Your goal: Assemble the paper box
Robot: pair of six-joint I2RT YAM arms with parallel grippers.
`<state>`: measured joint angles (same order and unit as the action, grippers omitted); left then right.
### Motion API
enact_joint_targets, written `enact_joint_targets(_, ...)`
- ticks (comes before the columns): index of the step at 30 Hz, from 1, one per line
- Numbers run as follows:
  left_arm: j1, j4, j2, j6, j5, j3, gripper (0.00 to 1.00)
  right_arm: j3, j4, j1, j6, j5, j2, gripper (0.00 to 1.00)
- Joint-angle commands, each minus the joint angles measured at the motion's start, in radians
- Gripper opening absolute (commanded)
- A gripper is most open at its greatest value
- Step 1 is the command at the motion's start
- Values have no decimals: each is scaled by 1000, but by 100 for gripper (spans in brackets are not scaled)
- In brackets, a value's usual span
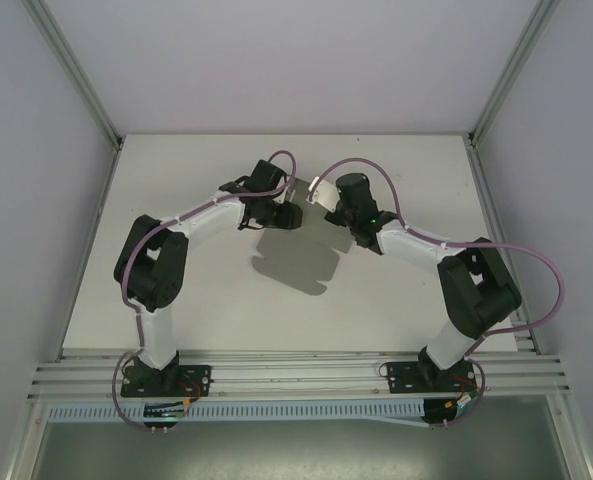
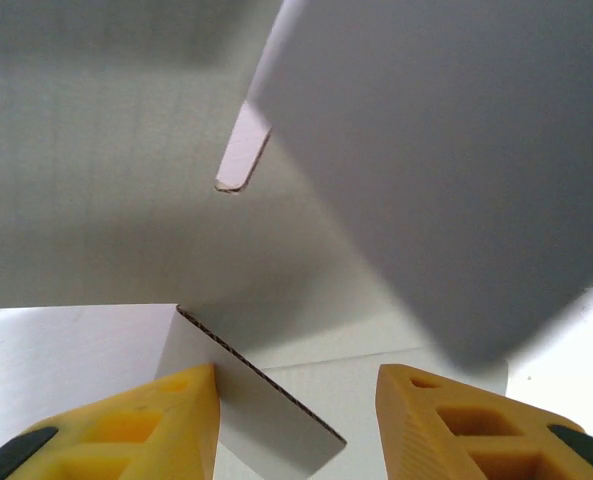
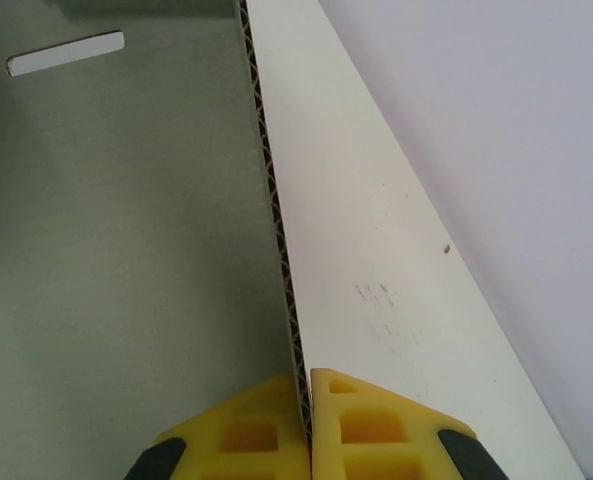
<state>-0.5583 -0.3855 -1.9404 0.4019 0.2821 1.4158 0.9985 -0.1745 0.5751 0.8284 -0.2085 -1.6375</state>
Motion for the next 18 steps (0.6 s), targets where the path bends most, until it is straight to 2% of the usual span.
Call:
enact_joint_targets(1,-26,98,-33,11,169,15,44,-5,-69,16,-69,77,31,0)
enact_joint_targets(5,-25,64,-81,9,87,47,43,-14,-59,16,-72,83,35,0)
enact_joint_targets(10,-24,57,-130,0,74,67,41,-13,-59,17,-64,83,24,0)
enact_joint_targets(13,-25,57,-149,-2,8,60,42,-17,-63,17,-64,82,31,0)
enact_joint_targets(18,-25,111,-185,-3,65,54,43,-20,-56,18,-65,83,34,0)
